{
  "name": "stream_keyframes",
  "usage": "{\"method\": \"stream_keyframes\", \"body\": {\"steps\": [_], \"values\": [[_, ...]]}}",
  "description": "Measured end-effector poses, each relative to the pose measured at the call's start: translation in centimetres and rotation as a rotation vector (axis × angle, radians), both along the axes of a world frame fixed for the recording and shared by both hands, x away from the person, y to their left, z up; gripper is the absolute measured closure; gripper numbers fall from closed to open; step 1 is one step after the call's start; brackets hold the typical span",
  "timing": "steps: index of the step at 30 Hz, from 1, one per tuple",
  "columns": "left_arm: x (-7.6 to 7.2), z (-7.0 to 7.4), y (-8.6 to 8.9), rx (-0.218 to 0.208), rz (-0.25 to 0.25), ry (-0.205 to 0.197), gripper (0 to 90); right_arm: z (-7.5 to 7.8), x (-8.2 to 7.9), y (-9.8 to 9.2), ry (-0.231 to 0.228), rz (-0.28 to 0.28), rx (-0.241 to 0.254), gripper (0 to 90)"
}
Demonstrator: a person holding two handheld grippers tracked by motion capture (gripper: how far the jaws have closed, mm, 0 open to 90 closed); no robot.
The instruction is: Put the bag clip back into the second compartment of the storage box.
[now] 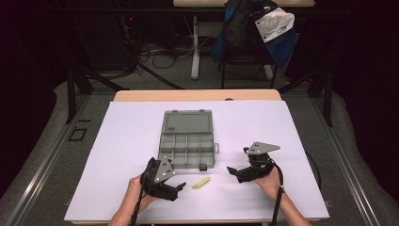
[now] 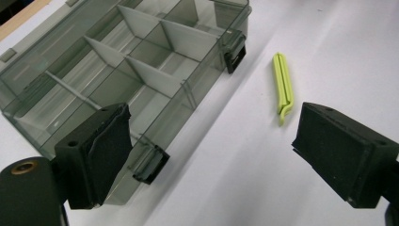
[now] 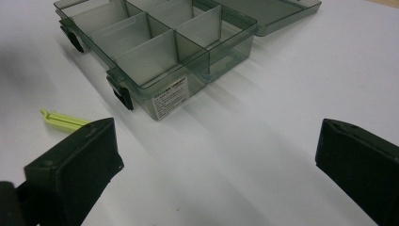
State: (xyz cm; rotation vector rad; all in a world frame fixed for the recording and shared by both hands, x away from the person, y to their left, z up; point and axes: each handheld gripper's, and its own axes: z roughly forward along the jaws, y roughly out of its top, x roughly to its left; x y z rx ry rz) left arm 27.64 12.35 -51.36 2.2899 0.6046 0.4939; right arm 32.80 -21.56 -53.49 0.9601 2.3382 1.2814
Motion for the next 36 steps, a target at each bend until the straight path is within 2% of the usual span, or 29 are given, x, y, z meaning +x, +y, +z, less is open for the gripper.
{"method": "stream_keyframes", "body": {"steps": [5,19,28,33,36], "values": [[0.0,-0.1,-0.7,0.006,-0.018,0.019,10.7,0.0,0.0,0.0,0.003,0.000,0.002,0.0],[-0.2,-0.3,-2.7,0.040,-0.055,0.035,11.3,0.0,0.1,0.0,0.006,0.010,0.007,0.0],[-0.2,-0.5,-3.9,0.062,-0.072,0.045,15.6,-0.1,0.1,0.1,0.012,0.013,0.001,0.0],[0.1,-0.8,-4.8,0.088,-0.090,0.053,19.8,-0.1,0.1,0.1,0.014,0.014,0.002,0.0],[0.1,-0.9,-5.1,0.089,-0.097,0.057,23.1,0.0,0.1,0.0,0.011,0.015,0.003,0.0]]}}
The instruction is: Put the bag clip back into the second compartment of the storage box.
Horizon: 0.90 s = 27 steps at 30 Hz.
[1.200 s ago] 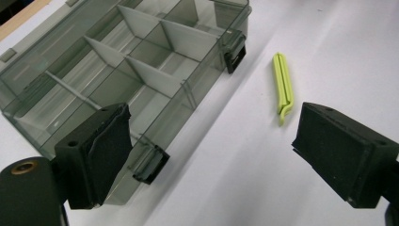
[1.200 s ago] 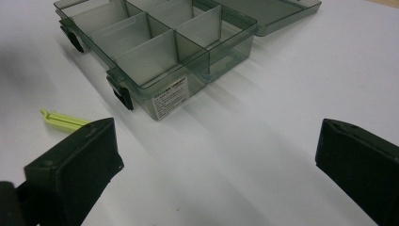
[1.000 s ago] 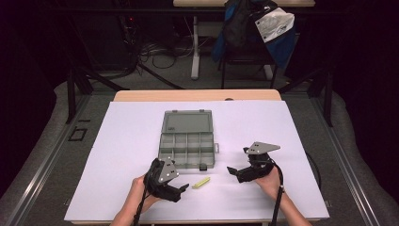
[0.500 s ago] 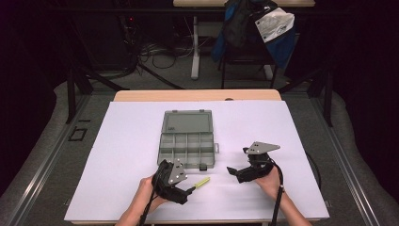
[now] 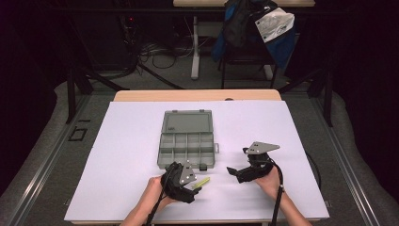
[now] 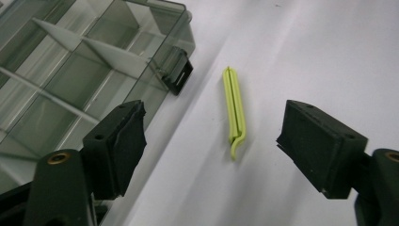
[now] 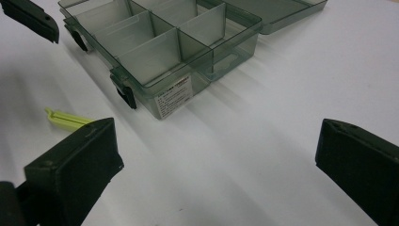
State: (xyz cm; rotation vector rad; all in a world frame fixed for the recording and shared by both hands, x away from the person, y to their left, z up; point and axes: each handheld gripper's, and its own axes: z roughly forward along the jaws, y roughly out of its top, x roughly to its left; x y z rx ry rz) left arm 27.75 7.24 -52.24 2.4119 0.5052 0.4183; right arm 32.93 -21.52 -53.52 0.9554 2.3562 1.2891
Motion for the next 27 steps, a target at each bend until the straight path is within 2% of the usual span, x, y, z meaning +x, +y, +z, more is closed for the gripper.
{"method": "stream_keyframes", "body": {"steps": [5,12,19,27], "values": [[0.5,-0.7,-1.1,0.024,-0.022,0.021,30.6,0.0,-0.1,0.0,0.000,-0.001,0.001,0.0],[1.1,-1.2,-1.5,0.043,-0.017,0.051,43.1,0.0,-0.1,-0.1,-0.002,-0.001,0.004,0.0],[1.6,-1.5,-2.1,0.055,-0.033,0.084,54.9,0.1,0.0,0.0,0.003,0.004,0.001,0.0],[2.0,-2.0,-2.5,0.041,-0.049,0.118,64.3,0.1,-0.3,0.1,-0.001,0.010,-0.003,0.0]]}}
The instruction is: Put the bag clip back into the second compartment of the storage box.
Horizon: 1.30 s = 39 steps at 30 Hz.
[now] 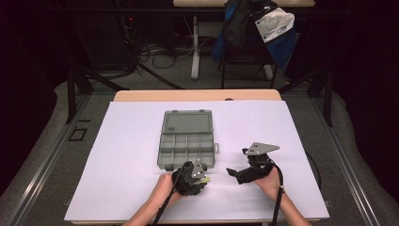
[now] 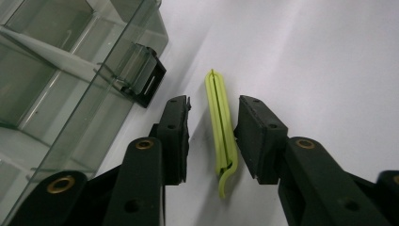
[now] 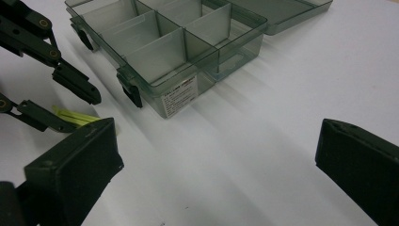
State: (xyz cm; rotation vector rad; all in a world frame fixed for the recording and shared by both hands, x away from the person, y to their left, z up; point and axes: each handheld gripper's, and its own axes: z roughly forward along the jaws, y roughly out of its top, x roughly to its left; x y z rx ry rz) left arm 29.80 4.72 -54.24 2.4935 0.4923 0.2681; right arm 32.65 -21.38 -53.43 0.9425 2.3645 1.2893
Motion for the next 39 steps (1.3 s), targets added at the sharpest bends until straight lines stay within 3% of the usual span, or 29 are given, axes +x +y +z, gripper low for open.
{"method": "stream_keyframes", "body": {"steps": [28,39], "values": [[0.46,-0.50,0.40,-0.039,-0.013,0.061,77.8,0.02,-0.01,-0.06,-0.001,0.006,-0.004,0.0],[0.28,-0.52,0.44,-0.040,-0.017,0.044,79.2,-0.16,0.20,-0.20,0.005,0.001,-0.006,0.0]]}}
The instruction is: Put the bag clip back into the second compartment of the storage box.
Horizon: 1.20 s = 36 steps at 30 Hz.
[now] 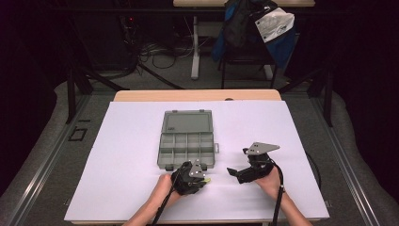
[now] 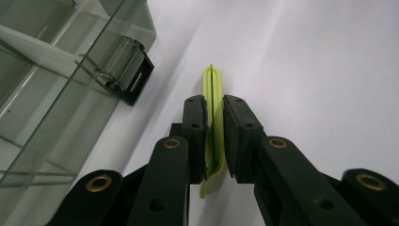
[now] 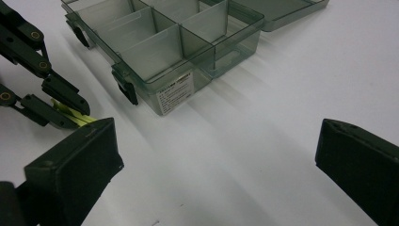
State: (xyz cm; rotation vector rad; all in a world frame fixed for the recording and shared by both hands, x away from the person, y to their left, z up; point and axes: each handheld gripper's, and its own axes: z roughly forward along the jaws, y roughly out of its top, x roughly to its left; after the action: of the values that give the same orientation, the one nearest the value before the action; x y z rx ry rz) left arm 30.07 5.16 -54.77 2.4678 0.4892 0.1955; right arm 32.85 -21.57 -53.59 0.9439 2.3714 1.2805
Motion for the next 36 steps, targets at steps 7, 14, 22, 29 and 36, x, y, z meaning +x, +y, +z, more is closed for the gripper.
{"method": "stream_keyframes", "body": {"steps": [7,14,22,29,36], "values": [[0.0,0.1,0.2,-0.004,0.004,-0.005,79.3,-0.1,0.0,0.0,0.000,-0.001,0.000,0.0],[-0.1,0.3,0.4,-0.011,0.008,-0.016,79.2,0.0,0.0,-0.1,0.000,-0.003,-0.004,0.0],[-0.2,0.7,0.9,-0.024,0.017,-0.027,79.2,0.0,0.0,-0.2,-0.003,-0.008,-0.001,0.0],[-0.4,1.0,1.1,-0.020,0.016,-0.039,79.2,0.0,0.0,-0.2,-0.002,-0.008,-0.002,0.0],[-0.5,1.2,1.5,-0.029,0.025,-0.047,79.3,0.1,0.0,-0.2,-0.002,-0.011,0.000,0.0]]}}
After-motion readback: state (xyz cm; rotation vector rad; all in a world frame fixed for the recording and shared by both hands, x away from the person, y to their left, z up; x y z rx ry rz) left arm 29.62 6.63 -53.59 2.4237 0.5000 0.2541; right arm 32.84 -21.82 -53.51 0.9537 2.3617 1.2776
